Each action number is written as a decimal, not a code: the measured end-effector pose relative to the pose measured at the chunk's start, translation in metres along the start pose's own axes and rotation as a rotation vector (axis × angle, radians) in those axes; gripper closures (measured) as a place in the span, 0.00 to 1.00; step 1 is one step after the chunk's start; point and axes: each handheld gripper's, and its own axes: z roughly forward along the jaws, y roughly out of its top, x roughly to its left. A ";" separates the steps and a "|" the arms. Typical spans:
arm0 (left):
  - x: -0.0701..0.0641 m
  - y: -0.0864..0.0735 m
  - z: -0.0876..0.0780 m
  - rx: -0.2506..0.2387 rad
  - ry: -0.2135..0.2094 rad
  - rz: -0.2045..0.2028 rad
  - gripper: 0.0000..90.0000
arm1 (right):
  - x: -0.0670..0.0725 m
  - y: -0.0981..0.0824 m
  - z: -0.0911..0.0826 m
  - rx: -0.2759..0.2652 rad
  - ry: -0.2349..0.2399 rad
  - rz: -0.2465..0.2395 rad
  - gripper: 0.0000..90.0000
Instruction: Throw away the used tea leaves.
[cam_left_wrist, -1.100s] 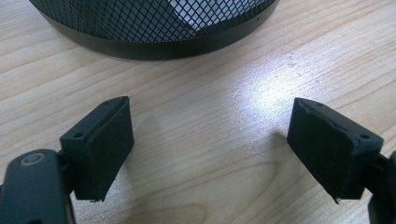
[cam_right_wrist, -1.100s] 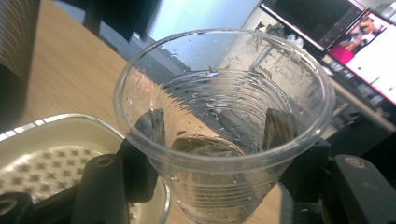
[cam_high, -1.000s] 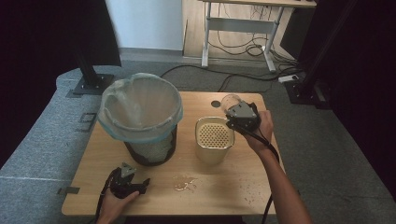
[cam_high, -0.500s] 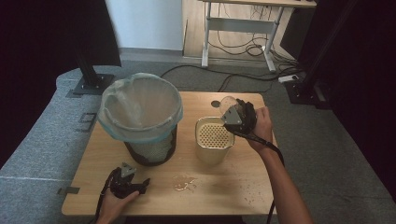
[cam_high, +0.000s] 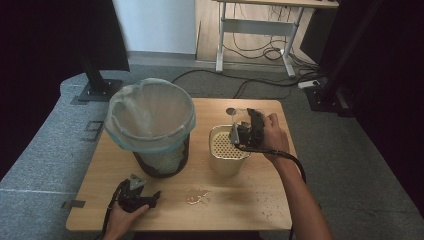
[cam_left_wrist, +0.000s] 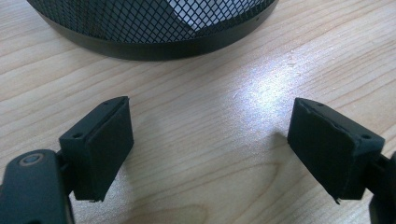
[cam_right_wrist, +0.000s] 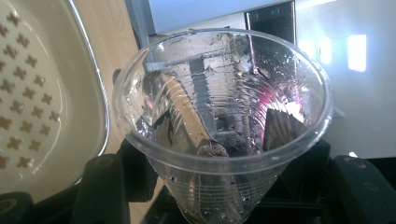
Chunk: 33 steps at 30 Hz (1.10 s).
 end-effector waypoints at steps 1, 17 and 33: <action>0.000 0.000 0.000 0.000 0.000 0.000 0.15 | 0.002 0.000 0.000 0.009 -0.005 -0.017 0.44; 0.000 0.000 0.000 0.000 0.000 0.001 0.15 | 0.021 0.012 0.002 0.010 -0.117 -0.358 0.45; 0.000 0.000 0.000 0.000 -0.001 0.002 0.15 | 0.031 0.019 0.003 0.013 -0.202 -0.670 0.46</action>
